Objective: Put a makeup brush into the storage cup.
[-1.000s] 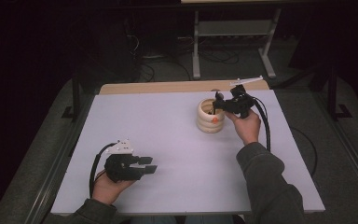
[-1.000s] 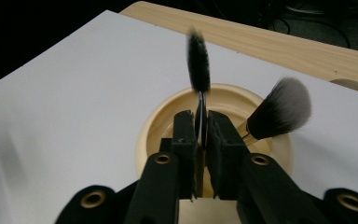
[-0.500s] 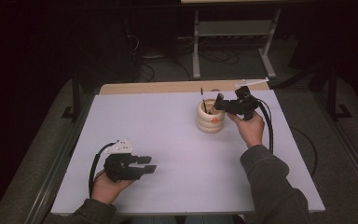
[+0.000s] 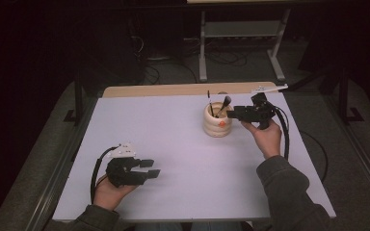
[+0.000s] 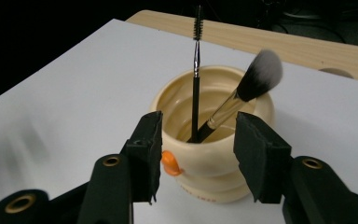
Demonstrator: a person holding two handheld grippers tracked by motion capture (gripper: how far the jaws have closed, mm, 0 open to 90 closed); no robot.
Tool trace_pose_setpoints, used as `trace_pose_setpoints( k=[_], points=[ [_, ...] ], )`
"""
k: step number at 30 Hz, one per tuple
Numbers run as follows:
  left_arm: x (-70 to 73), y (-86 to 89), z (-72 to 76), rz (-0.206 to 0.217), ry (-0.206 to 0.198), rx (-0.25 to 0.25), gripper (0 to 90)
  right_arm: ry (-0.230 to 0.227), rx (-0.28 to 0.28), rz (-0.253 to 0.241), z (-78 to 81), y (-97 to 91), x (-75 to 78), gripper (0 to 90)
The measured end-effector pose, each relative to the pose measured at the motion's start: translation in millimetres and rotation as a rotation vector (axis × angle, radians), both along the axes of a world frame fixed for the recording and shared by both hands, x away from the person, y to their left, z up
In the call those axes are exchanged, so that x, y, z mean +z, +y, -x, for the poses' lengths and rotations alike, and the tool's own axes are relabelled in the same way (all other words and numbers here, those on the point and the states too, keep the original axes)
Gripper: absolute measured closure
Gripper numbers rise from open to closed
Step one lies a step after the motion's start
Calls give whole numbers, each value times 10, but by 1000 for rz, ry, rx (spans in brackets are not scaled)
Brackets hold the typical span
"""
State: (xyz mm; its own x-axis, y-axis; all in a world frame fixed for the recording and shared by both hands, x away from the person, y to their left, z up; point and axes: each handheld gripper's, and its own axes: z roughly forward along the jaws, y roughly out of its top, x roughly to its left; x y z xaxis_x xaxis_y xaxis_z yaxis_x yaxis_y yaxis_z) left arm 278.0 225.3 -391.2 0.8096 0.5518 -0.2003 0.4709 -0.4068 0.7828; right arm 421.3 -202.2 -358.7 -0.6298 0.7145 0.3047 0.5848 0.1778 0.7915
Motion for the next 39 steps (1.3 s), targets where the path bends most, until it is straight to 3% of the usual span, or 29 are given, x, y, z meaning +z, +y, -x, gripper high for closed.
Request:
trace_pose_setpoints(
  k=[20,39],
  points=[
    [-24,19,-17,-16,-1,21,443,17,46,-3,218,-8,-114,386],
    [-34,120,-33,-19,-16,52,397,-12,65,-8,537,-57,-201,323]
  ],
)
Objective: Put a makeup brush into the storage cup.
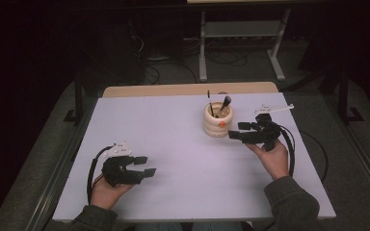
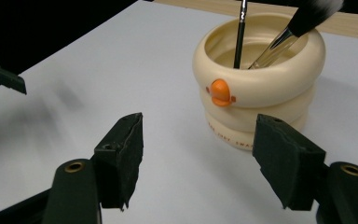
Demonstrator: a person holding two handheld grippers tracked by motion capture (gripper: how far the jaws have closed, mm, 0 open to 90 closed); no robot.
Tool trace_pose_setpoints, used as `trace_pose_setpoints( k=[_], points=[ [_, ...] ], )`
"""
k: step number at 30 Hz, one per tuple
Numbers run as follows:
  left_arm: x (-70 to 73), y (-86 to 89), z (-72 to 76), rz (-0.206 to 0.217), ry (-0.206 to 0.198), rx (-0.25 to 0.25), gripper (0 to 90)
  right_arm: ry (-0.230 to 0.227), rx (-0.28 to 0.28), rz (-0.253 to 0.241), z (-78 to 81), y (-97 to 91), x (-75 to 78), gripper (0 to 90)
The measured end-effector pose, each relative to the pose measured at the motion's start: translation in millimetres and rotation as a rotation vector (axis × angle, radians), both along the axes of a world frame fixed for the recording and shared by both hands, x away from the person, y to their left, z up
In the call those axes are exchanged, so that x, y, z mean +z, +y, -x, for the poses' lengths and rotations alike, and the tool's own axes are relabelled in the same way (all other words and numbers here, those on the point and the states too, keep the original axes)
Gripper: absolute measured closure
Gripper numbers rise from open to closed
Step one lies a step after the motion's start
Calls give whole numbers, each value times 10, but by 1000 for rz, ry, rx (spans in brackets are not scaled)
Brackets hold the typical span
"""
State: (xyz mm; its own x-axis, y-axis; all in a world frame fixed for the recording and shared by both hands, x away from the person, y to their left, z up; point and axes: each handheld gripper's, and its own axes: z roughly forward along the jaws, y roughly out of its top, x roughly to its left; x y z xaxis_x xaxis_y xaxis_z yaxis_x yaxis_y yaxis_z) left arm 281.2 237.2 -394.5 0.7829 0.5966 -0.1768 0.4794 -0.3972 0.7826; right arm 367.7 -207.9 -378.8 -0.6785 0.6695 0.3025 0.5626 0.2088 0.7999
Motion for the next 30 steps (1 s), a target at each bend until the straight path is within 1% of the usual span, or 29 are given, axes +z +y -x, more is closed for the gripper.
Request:
trace_pose_setpoints(
  k=[1,3,5,7,8,9,10,12,14,15,16,17,18,20,21,23,25,26,28,30],
  points=[
    [-3,-2,6,4,7,6,395,4,1,-1,18,-2,-9,319],
    [-7,-2,7,3,7,8,390,0,4,-1,48,-10,-25,313],
    [-13,0,7,-3,3,11,384,8,10,-7,82,-19,-41,304],
    [-15,9,10,-7,2,16,377,1,10,-6,128,-23,-61,303],
    [-14,18,12,-9,1,20,373,4,14,-3,149,-20,-77,299],
    [-13,24,15,-8,3,25,366,5,14,-1,170,-17,-91,297],
    [-17,34,13,-4,-3,26,361,1,19,1,181,-18,-105,297],
    [-24,48,13,-6,-4,32,352,16,20,19,216,2,-119,286],
    [-30,57,11,-12,-1,32,343,-5,24,30,261,16,-140,287],
    [-32,55,16,-11,2,37,338,4,28,34,282,22,-151,283],
    [-33,58,14,-15,-5,36,333,4,28,35,296,25,-160,283],
    [-37,60,18,-9,-6,38,330,1,30,37,311,25,-173,281],
    [-40,68,23,-7,-7,41,329,6,33,40,323,25,-179,275],
    [-42,81,28,-5,-7,41,323,0,33,34,363,23,-188,275],
    [-45,85,33,-4,-10,42,323,-10,37,38,373,21,-196,272],
    [-50,86,41,-4,-14,43,321,3,36,34,408,14,-211,267],
    [-52,88,47,-12,-14,40,319,0,37,35,431,-4,-232,257],
    [-53,94,54,-13,-16,39,317,9,31,34,447,-10,-239,252],
    [-56,102,61,-12,-18,43,315,3,30,28,489,-35,-256,252],
    [-63,110,71,-12,-17,47,315,10,28,25,515,-47,-266,251]
  ],
)
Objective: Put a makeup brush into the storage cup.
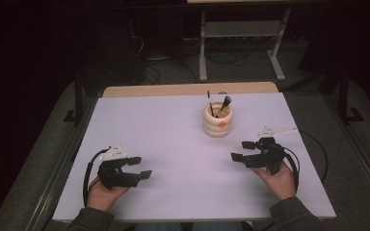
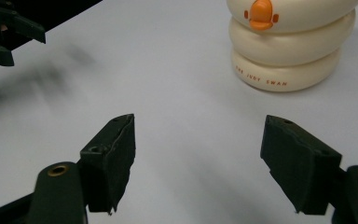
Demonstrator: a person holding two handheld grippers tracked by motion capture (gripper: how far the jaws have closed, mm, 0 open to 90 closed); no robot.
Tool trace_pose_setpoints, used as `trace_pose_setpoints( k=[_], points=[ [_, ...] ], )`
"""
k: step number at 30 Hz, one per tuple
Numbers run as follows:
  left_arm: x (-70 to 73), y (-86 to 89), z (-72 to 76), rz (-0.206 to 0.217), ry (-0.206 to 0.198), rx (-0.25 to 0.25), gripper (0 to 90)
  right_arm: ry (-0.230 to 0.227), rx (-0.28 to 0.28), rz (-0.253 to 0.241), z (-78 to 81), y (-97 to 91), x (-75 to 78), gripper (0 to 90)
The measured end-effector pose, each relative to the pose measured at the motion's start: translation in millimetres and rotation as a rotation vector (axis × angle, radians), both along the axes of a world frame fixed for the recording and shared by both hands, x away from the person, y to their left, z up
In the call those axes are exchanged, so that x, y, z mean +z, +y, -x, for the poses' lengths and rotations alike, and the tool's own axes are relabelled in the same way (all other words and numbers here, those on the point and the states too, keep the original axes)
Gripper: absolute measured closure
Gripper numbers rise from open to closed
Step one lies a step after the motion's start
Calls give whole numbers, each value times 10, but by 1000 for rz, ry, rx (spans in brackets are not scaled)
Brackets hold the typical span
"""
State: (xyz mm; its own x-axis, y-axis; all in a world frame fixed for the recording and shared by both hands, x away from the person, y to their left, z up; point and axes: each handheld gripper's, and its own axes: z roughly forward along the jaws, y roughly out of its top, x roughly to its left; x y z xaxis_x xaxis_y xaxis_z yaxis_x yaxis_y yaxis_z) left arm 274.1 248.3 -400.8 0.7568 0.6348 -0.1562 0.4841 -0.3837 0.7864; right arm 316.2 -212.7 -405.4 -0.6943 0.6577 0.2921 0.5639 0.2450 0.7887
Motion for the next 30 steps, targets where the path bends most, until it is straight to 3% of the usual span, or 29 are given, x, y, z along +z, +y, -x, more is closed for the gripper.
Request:
trace_pose_setpoints(
  k=[5,16,30],
  points=[
    [-22,1,15,-18,-9,9,293,-12,1,-8,65,-39,-46,245],
    [-91,12,81,-34,-4,7,283,14,-8,-26,207,-78,-148,230],
    [-148,27,106,-48,10,2,280,10,0,-17,342,-135,-215,216]
  ],
)
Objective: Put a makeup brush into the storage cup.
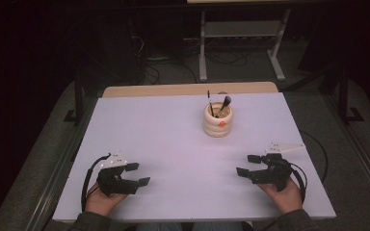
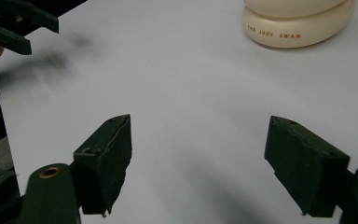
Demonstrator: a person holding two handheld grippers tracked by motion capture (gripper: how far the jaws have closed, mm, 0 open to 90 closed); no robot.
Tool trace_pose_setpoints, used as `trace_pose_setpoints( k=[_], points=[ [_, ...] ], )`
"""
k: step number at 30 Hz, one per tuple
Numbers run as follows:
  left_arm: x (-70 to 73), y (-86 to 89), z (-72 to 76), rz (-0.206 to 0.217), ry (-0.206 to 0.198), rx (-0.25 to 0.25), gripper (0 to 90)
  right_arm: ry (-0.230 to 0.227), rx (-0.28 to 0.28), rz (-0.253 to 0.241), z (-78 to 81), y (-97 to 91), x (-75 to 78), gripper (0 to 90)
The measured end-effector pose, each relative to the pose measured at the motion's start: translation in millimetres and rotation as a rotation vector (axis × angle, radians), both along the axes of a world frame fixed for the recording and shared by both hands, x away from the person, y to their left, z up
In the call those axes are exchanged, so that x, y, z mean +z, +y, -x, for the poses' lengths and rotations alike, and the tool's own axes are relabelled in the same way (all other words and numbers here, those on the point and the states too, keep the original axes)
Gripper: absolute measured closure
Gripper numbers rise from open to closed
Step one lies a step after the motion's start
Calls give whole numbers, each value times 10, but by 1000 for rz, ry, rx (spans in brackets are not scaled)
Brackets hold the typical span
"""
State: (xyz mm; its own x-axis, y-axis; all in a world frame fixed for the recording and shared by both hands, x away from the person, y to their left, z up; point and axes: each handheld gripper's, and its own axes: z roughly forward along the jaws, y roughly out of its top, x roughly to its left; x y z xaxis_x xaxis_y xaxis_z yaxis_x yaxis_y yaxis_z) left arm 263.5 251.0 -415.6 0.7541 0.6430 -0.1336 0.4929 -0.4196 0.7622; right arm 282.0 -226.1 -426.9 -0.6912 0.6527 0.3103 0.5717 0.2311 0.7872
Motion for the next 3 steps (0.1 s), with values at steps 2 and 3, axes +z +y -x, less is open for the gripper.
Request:
trace_pose_setpoints(
  k=[2,3],
  points=[
    [-3,-19,2,-4,-4,-5,280,0,-3,-7,13,-3,6,213],
    [-7,-24,2,-7,0,-7,279,0,-3,-10,17,-3,10,214]
  ],
)
